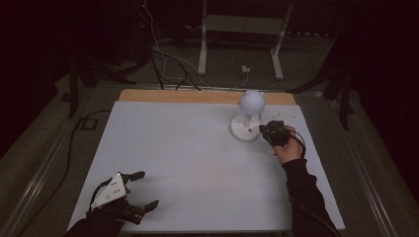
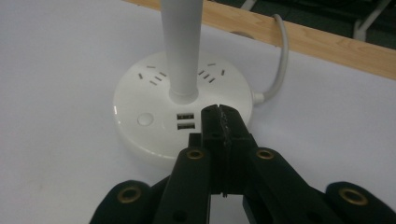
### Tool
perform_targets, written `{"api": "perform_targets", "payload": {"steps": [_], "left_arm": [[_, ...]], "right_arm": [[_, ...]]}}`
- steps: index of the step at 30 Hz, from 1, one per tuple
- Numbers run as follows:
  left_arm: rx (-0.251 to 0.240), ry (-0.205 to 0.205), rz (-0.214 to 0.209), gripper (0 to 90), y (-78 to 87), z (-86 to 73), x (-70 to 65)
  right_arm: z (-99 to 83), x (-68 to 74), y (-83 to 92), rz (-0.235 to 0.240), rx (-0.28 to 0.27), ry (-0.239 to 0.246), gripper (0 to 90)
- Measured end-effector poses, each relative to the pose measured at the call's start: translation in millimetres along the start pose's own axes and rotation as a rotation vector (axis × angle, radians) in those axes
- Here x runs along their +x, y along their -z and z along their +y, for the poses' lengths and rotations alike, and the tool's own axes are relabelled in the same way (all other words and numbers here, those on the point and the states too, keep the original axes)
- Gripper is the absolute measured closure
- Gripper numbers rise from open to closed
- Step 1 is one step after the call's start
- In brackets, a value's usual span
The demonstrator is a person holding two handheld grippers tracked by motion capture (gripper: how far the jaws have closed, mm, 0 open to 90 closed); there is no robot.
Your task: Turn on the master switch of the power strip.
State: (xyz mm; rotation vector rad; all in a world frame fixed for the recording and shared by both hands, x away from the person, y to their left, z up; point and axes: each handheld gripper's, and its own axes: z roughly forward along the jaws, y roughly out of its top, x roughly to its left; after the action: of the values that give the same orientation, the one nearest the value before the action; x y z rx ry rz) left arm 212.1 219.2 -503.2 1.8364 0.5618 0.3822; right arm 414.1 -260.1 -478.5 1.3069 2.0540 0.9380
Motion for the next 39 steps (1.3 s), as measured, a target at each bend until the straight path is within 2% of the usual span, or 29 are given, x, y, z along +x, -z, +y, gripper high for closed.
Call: {"api": "perform_targets", "payload": {"steps": [21,28,39], "left_arm": [[-0.001,-0.001,-0.001,0.2,0.3,-0.2,0.2],[0.001,-0.002,-0.002,0.2,0.4,-0.3,0.2],[0.000,0.000,-0.001,0.2,0.6,-0.4,0.4]], "right_arm": [[2.6,-0.2,-27.4,-0.038,0.003,-0.021,90.0],[5.3,-0.8,-35.8,-0.058,-0.002,-0.013,90.0],[4.3,-4.8,-47.6,-0.069,0.007,-0.036,90.0]]}}
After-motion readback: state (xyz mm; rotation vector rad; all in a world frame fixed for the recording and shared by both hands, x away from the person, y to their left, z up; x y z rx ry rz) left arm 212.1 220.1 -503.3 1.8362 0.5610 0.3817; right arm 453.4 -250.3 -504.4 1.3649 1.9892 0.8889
